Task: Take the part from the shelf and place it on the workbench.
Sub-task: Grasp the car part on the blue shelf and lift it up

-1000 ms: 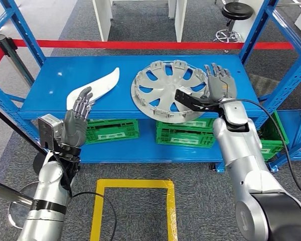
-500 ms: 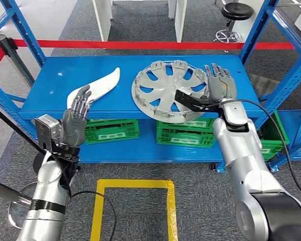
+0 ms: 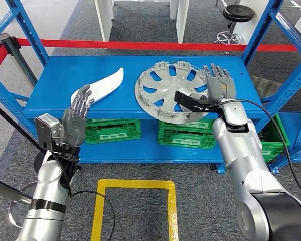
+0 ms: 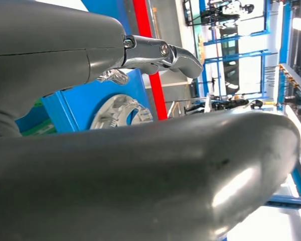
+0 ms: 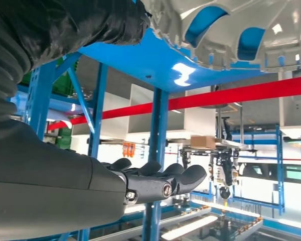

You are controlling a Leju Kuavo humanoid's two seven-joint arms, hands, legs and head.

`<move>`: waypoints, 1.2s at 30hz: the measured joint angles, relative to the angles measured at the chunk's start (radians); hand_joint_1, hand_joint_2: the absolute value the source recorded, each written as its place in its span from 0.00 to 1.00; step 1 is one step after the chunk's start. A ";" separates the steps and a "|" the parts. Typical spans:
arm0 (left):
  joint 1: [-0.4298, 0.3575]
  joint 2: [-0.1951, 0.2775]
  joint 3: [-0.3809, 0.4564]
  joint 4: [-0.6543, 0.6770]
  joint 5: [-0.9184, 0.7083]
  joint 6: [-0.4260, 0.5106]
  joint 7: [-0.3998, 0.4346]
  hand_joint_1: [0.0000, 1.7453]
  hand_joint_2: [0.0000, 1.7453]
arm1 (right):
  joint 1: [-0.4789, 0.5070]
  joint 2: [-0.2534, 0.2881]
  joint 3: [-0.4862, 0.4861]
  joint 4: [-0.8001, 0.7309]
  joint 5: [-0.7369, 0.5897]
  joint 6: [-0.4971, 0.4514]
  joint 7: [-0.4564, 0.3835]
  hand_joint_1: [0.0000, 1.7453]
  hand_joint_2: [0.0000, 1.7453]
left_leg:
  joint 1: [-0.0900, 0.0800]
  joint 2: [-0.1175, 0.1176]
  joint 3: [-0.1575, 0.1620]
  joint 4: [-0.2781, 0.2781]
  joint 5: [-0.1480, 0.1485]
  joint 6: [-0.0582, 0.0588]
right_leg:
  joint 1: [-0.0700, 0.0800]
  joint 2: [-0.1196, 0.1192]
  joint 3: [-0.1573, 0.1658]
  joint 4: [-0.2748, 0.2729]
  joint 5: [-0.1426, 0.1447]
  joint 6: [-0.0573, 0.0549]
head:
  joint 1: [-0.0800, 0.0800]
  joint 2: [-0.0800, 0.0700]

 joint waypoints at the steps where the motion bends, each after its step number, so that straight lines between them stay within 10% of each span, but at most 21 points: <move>1: 0.000 0.000 0.000 0.000 0.000 0.002 0.004 0.00 0.00 | 0.000 0.000 0.000 0.000 0.000 0.000 0.001 0.00 1.00 | 0.000 0.000 0.000 0.000 0.000 0.000 | 0.000 0.000 0.000 0.000 0.000 0.000 | 0.000 0.000; 21: -0.006 -0.002 0.001 0.000 0.003 -0.004 0.006 0.00 0.00 | -0.003 0.000 0.008 0.019 0.000 -0.007 0.001 0.00 1.00 | 0.006 0.003 0.010 -0.014 0.005 0.014 | 0.001 0.000 -0.006 0.008 -0.008 0.016 | 0.001 0.000; 25: -0.010 -0.005 0.001 0.000 0.003 -0.002 0.004 0.00 0.00 | -0.010 0.000 0.008 0.023 0.000 -0.009 0.002 0.00 1.00 | 0.013 0.006 0.020 -0.027 0.010 0.023 | -0.002 -0.001 -0.120 0.216 -0.092 0.025 | 0.009 0.000; 27: -0.009 -0.007 0.001 0.000 0.003 0.000 0.004 0.00 0.00 | -0.006 0.000 0.008 0.027 0.000 -0.009 0.003 0.00 1.00 | 0.015 0.005 0.022 -0.025 0.005 0.020 | -0.006 -0.002 -0.164 0.275 -0.088 0.030 | 0.009 0.000; 31: -0.010 -0.008 0.002 0.000 0.005 0.003 0.003 0.00 0.00 | -0.010 0.000 0.009 0.030 0.000 -0.011 0.004 0.00 1.00 | 0.021 0.001 0.030 -0.006 -0.020 -0.003 | -0.010 -0.006 -0.070 0.057 0.034 0.034 | 0.011 0.000; 36: -0.011 -0.010 0.004 0.000 0.007 0.006 0.002 0.00 0.00 | -0.009 -0.002 0.010 0.036 0.000 -0.013 0.005 0.00 1.00 | 0.020 0.000 0.022 0.012 -0.039 -0.028 | -0.008 -0.003 -0.039 0.018 0.019 0.003 | 0.009 0.000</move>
